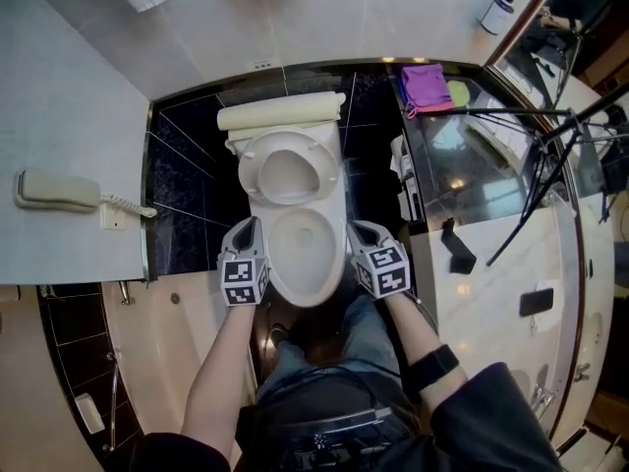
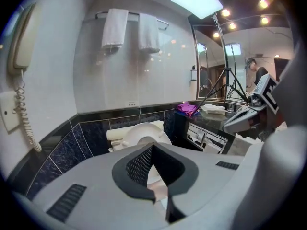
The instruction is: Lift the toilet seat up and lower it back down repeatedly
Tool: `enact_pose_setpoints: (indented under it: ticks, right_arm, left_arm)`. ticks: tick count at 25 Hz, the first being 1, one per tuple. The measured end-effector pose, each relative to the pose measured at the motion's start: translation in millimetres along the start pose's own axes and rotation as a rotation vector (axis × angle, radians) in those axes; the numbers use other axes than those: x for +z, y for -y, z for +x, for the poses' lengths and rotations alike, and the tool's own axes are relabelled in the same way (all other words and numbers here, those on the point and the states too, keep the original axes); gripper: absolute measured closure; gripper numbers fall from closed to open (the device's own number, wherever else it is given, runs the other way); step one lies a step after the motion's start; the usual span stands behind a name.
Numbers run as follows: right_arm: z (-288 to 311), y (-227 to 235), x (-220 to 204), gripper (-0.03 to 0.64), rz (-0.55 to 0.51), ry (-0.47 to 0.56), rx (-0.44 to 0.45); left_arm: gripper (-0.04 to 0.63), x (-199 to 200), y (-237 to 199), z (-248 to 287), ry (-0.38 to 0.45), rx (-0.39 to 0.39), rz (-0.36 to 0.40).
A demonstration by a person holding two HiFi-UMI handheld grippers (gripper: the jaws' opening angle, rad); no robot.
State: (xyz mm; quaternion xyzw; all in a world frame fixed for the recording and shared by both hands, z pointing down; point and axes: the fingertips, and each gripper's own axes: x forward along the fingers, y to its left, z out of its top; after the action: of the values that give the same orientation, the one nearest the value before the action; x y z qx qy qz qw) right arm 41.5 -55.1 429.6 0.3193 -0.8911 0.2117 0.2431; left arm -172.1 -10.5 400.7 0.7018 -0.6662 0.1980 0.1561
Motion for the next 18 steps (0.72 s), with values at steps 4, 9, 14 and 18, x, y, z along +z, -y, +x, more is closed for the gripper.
enact_pose_setpoints:
  ticks: [4,9,14,18]
  right_arm:
    - [-22.1,-12.4,5.9,0.601,-0.009,0.006,-0.032]
    - [-48.5,-24.3,10.8,0.601,-0.020,0.028,-0.069]
    - [-66.3,-30.5,16.9,0.602,-0.025,0.049,-0.109]
    - [-82.5,-36.5,8.5,0.604,-0.034,0.046,-0.139]
  left_arm:
    - [0.597,2.6,7.5,-41.8,0.022,-0.014,-0.017]
    - [0.597,-3.1,12.2,-84.8,0.028,-0.026,-0.029]
    - [0.597,-5.1,10.7,-117.5,0.050,-0.048,-0.025]
    - [0.597,-10.8,5.1,-138.8,0.058,-0.052,-0.023]
